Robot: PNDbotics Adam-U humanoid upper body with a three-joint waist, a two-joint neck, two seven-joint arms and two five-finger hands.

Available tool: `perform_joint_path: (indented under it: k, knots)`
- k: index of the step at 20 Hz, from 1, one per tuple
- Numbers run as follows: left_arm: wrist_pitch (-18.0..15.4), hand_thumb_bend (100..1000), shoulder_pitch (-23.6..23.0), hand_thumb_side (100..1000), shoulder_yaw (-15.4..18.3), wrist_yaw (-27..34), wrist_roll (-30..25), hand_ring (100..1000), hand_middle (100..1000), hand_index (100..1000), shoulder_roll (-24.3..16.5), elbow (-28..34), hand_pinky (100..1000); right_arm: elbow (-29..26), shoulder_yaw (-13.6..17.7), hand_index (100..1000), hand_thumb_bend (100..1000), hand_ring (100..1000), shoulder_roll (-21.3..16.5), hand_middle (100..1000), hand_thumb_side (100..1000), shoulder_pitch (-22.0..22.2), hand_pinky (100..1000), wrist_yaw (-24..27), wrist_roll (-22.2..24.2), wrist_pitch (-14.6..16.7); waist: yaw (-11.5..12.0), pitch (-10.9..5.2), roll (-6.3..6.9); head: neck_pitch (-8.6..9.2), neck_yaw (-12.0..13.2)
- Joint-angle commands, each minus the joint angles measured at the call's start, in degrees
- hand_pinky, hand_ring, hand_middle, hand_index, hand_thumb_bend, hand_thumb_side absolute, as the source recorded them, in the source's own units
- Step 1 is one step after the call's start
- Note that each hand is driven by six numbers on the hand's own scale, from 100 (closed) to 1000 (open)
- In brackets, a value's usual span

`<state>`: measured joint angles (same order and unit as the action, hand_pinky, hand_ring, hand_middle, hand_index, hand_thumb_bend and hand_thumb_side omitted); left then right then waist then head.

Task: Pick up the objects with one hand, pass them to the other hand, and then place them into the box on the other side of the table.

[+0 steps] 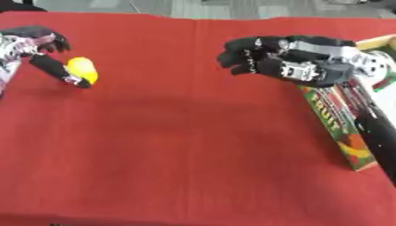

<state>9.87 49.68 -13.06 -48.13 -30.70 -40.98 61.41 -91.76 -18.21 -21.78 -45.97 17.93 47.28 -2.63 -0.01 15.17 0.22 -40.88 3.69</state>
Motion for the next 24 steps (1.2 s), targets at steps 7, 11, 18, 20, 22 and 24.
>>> perform_joint_path:
  k: [7, 11, 18, 20, 22, 24]
  knots:
    - [1.73, 798, 3.48, 559, 2.30, -0.03, -0.06, 798, 761, 832, -0.79, -2.20, 784, -1.76, 2.27, 1000, 100, 1000, 0.26, 934, 681, -2.36, 992, -0.76, -2.66, -2.04, -0.08, 1.22, 0.07, 2.22, 0.64]
    - [2.17, 711, 4.01, 558, 3.00, 0.71, 1.13, 787, 752, 818, -0.22, -2.77, 775, -1.45, 2.55, 1000, 100, 1000, 0.15, 932, 680, -2.88, 992, -1.34, -2.77, -1.83, -0.08, 1.94, 0.03, 2.64, 0.89]
    - [2.20, 495, 4.19, 404, 2.52, 2.32, -0.95, 786, 745, 751, 0.49, -4.19, 772, -1.20, 2.66, 1000, 100, 1000, 0.03, 934, 681, -3.16, 992, -1.58, -2.91, -1.28, -0.17, 2.28, -0.07, 2.54, 1.35]
    - [2.31, 391, 4.21, 307, 2.55, 2.19, -2.40, 782, 737, 720, 0.52, -4.24, 770, -1.19, 2.65, 1000, 100, 1000, 0.00, 934, 682, -3.14, 992, -1.51, -2.88, -1.32, -0.13, 2.25, -0.03, 2.50, 1.48]
    - [2.43, 271, 4.17, 204, 2.61, 2.21, -3.32, 769, 719, 679, 0.51, -4.16, 763, -1.19, 2.63, 1000, 100, 1000, -0.07, 934, 681, -3.10, 992, -1.48, -2.85, -1.27, -0.11, 2.18, -0.06, 2.44, 1.51]
    - [2.48, 186, 4.10, 172, 2.71, 2.51, -3.31, 751, 693, 640, 0.51, -3.83, 751, -1.18, 2.63, 1000, 100, 1000, -0.16, 934, 679, -3.07, 992, -1.38, -2.84, -1.17, -0.03, 2.05, -0.07, 2.36, 1.58]
